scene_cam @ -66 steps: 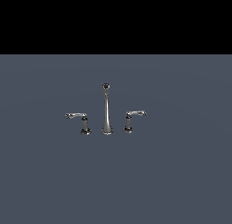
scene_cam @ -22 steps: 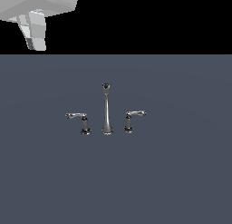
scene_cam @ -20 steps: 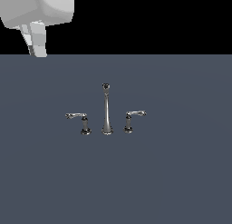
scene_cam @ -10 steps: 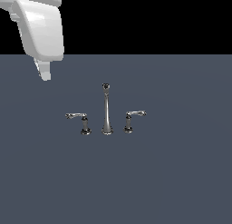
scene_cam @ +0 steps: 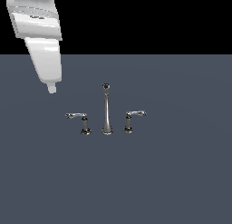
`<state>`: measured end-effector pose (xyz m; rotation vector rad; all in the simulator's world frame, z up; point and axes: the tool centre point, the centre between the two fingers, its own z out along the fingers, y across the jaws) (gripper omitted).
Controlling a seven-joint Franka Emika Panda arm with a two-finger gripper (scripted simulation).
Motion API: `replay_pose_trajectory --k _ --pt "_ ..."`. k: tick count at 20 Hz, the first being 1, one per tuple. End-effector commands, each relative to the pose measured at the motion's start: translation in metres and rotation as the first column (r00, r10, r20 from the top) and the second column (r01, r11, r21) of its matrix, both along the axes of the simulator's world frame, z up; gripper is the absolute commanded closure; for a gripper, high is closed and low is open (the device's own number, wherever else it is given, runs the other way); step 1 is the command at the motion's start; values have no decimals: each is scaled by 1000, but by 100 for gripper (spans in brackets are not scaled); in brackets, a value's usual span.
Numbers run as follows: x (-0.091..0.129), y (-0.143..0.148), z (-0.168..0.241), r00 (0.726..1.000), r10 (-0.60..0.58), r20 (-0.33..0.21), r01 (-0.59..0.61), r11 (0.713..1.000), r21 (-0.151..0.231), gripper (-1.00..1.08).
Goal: Turn on the faucet by rotating a designated handle.
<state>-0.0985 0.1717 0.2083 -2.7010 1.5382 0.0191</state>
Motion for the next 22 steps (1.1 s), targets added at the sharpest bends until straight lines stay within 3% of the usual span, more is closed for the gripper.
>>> replay_pose_trajectory --k 1,11,22 --pt "9 2 -10 999 -38 0 38 999 -2 108" --pt "44 4 -52 981 -192 -3 192 981 -14 108" --pt "87 -3 -101 929 -370 -4 370 929 -31 108"
